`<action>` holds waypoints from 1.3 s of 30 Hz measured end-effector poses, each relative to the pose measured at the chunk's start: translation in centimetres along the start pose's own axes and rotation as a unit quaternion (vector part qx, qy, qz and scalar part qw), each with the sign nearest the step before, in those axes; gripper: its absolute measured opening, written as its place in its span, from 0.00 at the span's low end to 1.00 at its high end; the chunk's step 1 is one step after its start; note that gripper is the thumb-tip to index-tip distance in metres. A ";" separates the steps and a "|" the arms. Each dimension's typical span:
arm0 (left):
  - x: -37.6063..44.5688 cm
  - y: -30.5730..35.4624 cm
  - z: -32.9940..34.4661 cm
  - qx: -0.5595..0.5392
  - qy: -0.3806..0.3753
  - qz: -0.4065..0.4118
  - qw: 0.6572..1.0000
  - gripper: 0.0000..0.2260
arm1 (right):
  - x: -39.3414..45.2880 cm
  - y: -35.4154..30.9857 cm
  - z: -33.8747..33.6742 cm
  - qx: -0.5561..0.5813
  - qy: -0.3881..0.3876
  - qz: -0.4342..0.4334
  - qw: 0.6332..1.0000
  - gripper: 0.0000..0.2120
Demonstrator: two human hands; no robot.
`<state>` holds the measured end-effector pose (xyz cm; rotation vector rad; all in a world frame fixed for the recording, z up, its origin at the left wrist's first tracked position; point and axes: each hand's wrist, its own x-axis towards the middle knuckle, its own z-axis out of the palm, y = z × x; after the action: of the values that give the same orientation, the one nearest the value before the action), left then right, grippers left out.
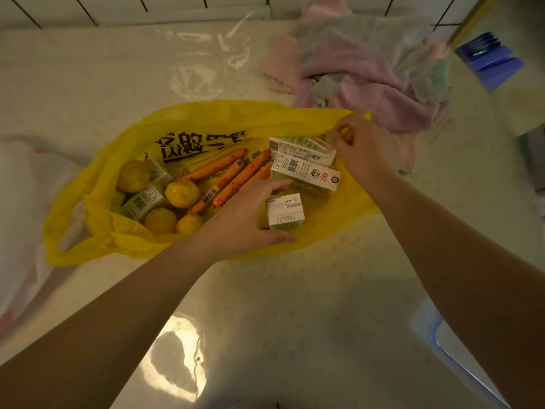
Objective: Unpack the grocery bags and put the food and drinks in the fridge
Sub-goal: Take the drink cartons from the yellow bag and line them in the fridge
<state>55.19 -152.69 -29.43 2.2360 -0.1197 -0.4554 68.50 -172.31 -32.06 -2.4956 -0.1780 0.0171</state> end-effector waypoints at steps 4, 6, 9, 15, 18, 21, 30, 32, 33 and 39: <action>0.3 -0.1 -0.3 0.017 -0.013 0.029 0.999 0.35 | 1.5 0.6 0.3 0.198 0.025 0.095 0.975 0.03; 0.4 -0.1 -0.1 0.003 0.015 0.034 0.999 0.29 | 2.1 0.8 0.5 0.201 -0.031 0.088 0.975 0.06; 0.2 -0.1 0.6 -0.024 0.054 0.036 0.998 0.23 | 2.1 1.2 1.3 0.192 -0.140 0.083 0.968 0.12; -0.3 -0.7 1.6 -0.083 0.088 0.018 0.993 0.22 | 0.4 1.6 1.5 0.123 -0.165 0.042 0.978 0.28; -0.7 -0.7 1.8 -0.109 0.144 0.002 0.984 0.19 | -0.2 1.1 1.2 0.107 -0.111 0.018 0.988 0.26; -1.3 -0.4 1.9 -0.115 0.223 -0.018 0.968 0.18 | -1.2 0.2 0.3 0.142 -0.061 -0.034 0.987 0.26; -1.5 -1.2 2.6 -0.168 0.290 -0.089 0.938 0.21 | -7.4 -3.3 -2.5 0.158 -0.055 -0.121 0.979 0.31; -1.8 -1.4 2.1 -0.165 0.247 -0.074 0.952 0.27 | -8.6 -3.7 -1.9 0.142 -0.088 -0.128 0.978 0.30; -1.9 -1.6 1.6 -0.151 0.217 -0.066 0.962 0.30 | -9.1 -3.9 -1.4 0.135 -0.103 -0.132 0.977 0.30; -2.5 -2.0 -2.0 -0.002 0.051 -0.046 0.998 0.35 | -9.5 -4.8 -0.4 0.126 -0.116 -0.126 0.977 0.31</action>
<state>53.46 -149.38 -29.07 2.2634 0.0374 -0.3889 58.54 -169.97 -29.11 -2.1971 -0.5535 0.2141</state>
